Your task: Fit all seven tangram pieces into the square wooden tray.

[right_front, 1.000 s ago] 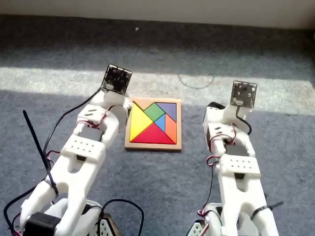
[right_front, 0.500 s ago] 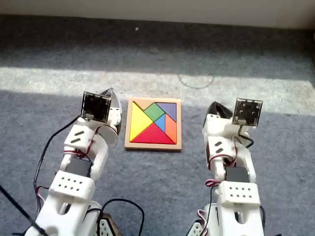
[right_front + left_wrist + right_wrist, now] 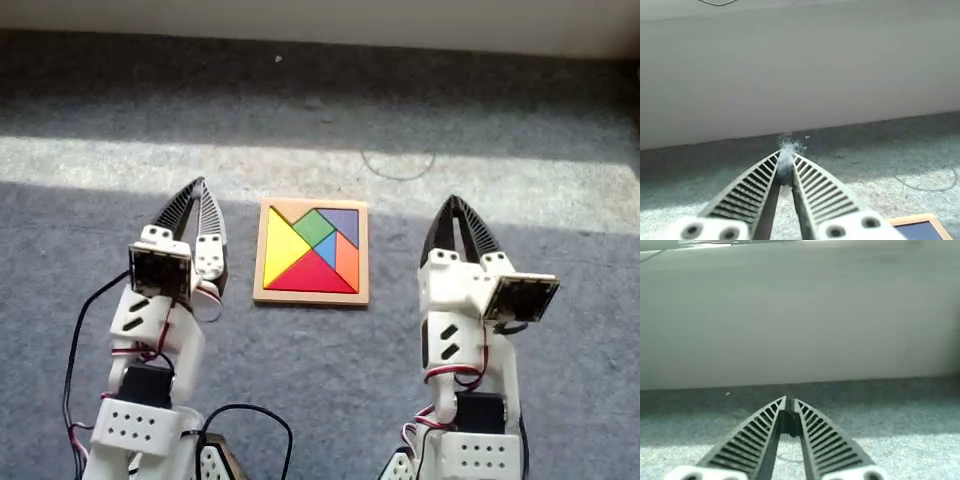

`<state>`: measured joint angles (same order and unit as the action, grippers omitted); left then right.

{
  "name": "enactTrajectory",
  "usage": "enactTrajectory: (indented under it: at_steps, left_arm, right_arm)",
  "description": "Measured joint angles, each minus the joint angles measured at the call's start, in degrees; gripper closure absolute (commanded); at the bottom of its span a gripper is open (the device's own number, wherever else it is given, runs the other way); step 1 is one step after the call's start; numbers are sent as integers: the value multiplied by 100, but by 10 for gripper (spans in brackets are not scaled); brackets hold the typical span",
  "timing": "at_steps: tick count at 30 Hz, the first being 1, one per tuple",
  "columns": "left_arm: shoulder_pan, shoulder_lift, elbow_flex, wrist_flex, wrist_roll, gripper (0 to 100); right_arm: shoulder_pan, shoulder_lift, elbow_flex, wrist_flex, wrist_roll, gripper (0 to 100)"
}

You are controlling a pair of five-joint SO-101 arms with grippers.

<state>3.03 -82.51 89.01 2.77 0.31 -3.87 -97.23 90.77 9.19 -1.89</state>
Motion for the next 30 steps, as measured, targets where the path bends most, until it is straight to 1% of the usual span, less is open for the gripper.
enactTrajectory:
  at_steps: [3, 5, 8, 13, 18, 23, 30]
  left_arm:
    - [-193, -527, 334, 0, 0, 994]
    - [-308, -897, 607, 0, 0, 994]
    - [-501, -1433, 686, 44, 0, 993]
    - [-747, -1925, 695, 1125, 0, 993]
    - [-782, -1925, 695, 2365, 0, 993]
    - [-774, -1925, 695, 3596, 0, 993]
    - [-765, -1925, 703, 4677, 0, 993]
  right_arm:
    - [0, -598, 273, 0, 0, 989]
    - [0, -695, 369, 0, 0, 989]
    - [9, -695, 484, 0, 0, 989]
    - [0, -677, 510, 79, 0, 988]
    - [88, -677, 510, 1204, 0, 988]
    - [88, -677, 510, 2602, 0, 988]
    - [88, -677, 510, 4255, 0, 988]
